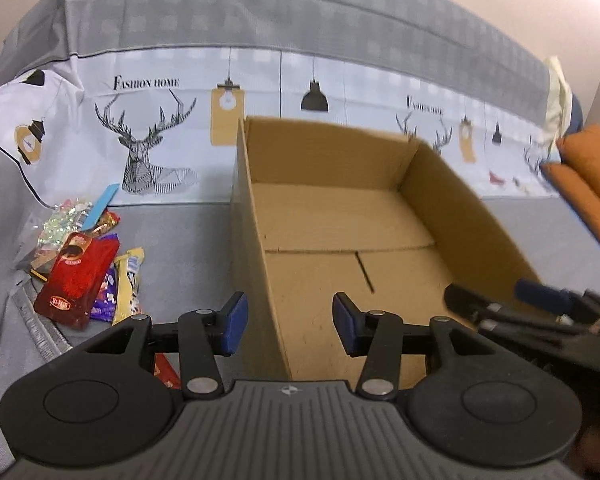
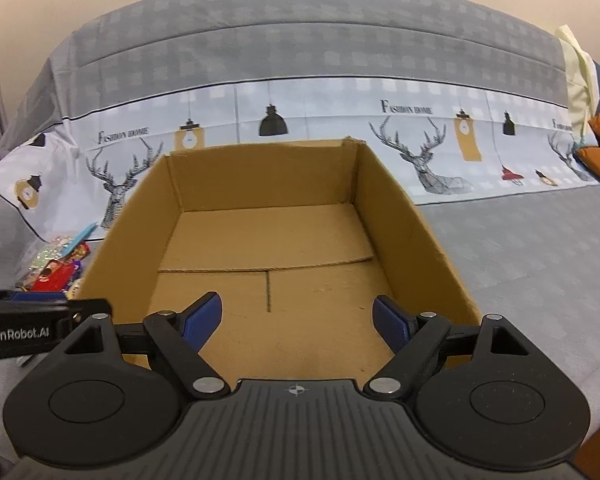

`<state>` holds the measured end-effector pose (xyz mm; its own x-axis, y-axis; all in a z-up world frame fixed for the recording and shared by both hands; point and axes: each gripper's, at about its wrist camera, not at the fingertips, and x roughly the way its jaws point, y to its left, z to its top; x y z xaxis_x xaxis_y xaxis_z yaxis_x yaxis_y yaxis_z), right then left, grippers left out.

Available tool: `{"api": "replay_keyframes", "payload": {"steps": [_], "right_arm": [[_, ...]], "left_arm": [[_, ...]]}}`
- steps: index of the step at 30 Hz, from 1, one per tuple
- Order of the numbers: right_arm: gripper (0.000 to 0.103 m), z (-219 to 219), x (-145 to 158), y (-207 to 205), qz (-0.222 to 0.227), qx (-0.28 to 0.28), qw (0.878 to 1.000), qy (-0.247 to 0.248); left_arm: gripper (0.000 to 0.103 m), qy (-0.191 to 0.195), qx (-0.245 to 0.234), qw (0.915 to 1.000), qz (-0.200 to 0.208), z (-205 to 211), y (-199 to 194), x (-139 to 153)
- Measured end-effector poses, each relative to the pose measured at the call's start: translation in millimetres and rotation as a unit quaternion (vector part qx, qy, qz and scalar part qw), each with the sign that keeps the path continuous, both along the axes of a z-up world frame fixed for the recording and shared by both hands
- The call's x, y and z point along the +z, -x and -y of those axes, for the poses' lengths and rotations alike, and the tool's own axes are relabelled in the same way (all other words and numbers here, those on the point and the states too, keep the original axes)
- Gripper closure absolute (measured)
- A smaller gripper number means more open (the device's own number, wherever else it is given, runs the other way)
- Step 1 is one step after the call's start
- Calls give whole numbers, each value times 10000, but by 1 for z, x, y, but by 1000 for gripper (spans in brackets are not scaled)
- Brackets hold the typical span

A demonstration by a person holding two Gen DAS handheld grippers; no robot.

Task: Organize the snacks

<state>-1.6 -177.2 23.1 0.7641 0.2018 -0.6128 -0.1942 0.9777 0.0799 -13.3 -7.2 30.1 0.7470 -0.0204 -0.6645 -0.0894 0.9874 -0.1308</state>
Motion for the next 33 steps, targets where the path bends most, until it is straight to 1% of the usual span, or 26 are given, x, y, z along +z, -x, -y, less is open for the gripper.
{"api": "replay_keyframes", "payload": {"steps": [3, 6, 9, 12, 13, 14, 15, 19, 23, 25, 26, 27, 28, 29, 30, 31, 33], "right_arm": [[19, -8, 3, 3, 93, 99, 9999, -67], [19, -15, 7, 4, 197, 167, 9997, -39], [22, -19, 10, 4, 240, 148, 9996, -18], [32, -21, 9, 5, 316, 100, 9994, -36], [39, -21, 9, 5, 387, 54, 9992, -25], [41, -22, 9, 6, 452, 33, 9990, -11], [41, -23, 9, 6, 505, 16, 9987, -14], [41, -25, 14, 9, 743, -83, 9971, -115], [41, -28, 16, 12, 894, -120, 9958, -135], [39, -30, 17, 11, 876, -66, 9959, -226], [39, -30, 17, 10, 822, -13, 9961, -333], [38, -33, 17, 11, 815, 29, 9959, -391], [38, -35, 18, 10, 767, 112, 9956, -520], [38, -38, 20, 11, 773, 188, 9950, -604], [38, -43, 21, 12, 804, 289, 9942, -655], [38, -47, 23, 15, 865, 388, 9933, -665], [38, -58, 26, 22, 987, 588, 9912, -659]], "left_arm": [[51, 47, 5, 9999, 128, -1, 2, 6], [55, 112, -110, 9996, 240, 0, 7, 8], [55, -38, -119, 9989, 456, 3, 13, 11], [55, -248, -42, 9963, 817, 5, 19, 16], [55, -316, -27, 9951, 934, 6, 21, 19], [55, -348, -37, 9941, 1028, 6, 23, 20], [55, -363, -50, 9935, 1082, 6, 24, 21], [55, -405, -42, 9931, 1100, 4, 27, 22], [55, -274, -28, 9935, 1106, -8, 33, 28], [55, -259, -175, 9944, 1013, -16, 32, 36], [55, -349, -297, 9940, 989, -19, 32, 40], [63, -525, -346, 9928, 1015, -22, 32, 46], [73, -718, -339, 9912, 1062, -28, 31, 51], [77, -853, -324, 9896, 1108, -34, 30, 57], [84, -933, -313, 9885, 1146, -43, 29, 62], [90, -941, -286, 9883, 1162, -55, 26, 66], [91, -858, -89, 9898, 1138, -83, 23, 67]]}}
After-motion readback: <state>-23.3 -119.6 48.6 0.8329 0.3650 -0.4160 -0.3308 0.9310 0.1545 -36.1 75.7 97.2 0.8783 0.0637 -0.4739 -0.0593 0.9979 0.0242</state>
